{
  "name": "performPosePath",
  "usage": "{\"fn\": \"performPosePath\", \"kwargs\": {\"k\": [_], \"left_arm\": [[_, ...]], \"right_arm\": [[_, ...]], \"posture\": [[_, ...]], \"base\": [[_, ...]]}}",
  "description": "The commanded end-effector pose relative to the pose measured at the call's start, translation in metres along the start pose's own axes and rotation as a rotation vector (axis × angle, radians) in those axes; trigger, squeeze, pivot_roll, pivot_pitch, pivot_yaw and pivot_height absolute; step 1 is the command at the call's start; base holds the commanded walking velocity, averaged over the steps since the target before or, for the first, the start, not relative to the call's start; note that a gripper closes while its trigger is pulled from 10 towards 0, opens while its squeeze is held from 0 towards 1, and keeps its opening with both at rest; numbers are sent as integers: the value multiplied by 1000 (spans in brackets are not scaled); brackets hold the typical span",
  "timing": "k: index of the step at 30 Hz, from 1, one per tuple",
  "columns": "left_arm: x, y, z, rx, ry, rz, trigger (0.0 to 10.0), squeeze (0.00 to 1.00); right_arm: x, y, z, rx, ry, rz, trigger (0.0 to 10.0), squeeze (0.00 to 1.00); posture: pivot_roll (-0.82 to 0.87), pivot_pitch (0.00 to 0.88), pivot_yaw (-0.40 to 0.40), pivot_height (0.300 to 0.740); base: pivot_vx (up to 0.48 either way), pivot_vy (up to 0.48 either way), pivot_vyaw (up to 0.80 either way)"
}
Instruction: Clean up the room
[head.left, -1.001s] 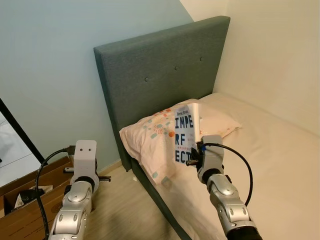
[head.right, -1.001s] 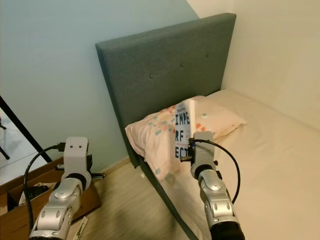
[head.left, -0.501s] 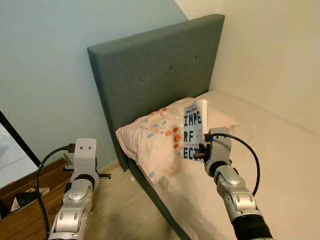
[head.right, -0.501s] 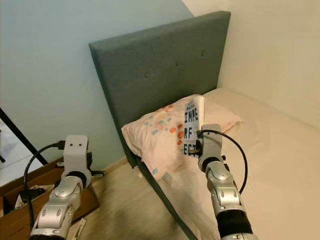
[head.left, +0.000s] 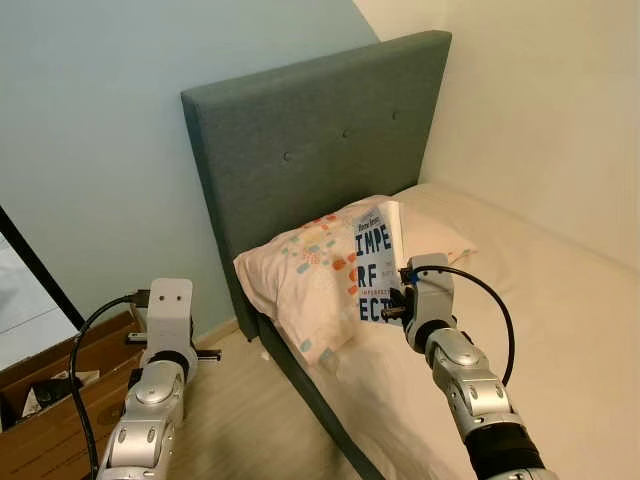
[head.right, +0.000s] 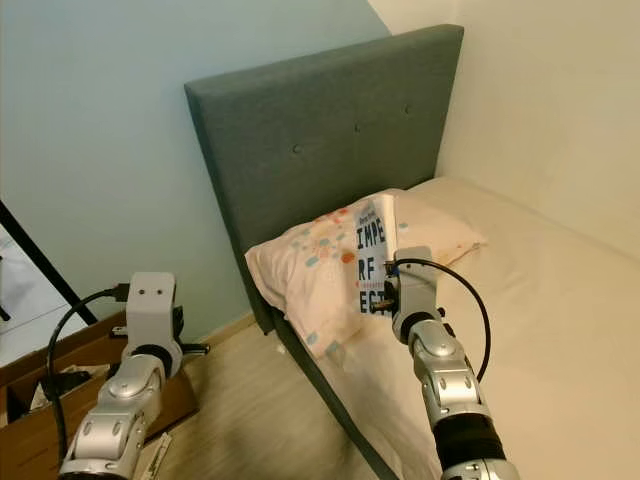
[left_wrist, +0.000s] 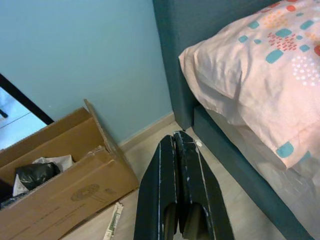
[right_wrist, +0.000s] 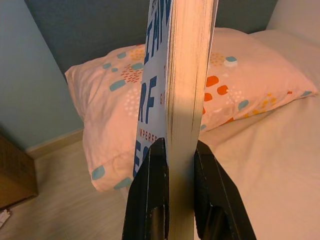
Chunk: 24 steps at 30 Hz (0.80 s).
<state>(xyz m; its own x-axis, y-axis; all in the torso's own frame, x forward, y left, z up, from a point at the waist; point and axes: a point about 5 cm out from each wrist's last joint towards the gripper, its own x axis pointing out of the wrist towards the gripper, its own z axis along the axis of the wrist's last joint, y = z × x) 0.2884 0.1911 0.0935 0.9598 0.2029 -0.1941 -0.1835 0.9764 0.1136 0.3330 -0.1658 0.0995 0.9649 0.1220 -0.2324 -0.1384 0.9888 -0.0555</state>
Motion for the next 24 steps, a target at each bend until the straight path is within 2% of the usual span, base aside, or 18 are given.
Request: {"fn": "performPosePath", "kwargs": {"k": [1,6,16,24], "left_arm": [[-1,1,-5,10,14,8,10000,0],[0,-1,-4,9,13,5,10000,0],[1,-5,-2,-8,4,10,10000,0],[2,-1,-3,2,4,35,10000,0]], "right_arm": [[2,0,4,-8,-11,4,10000,0],[2,-2,4,-11,-10,2,10000,0],[3,-2,9,-37,-22,3,10000,0],[0,0,8,-54,-32,12,10000,0]], "posture": [[-45,43,14,635],[-50,46,4,620],[-69,62,-7,620],[-72,70,-4,620]], "base": [[0,0,0],[0,0,0],[0,0,0],[0,0,0]]}}
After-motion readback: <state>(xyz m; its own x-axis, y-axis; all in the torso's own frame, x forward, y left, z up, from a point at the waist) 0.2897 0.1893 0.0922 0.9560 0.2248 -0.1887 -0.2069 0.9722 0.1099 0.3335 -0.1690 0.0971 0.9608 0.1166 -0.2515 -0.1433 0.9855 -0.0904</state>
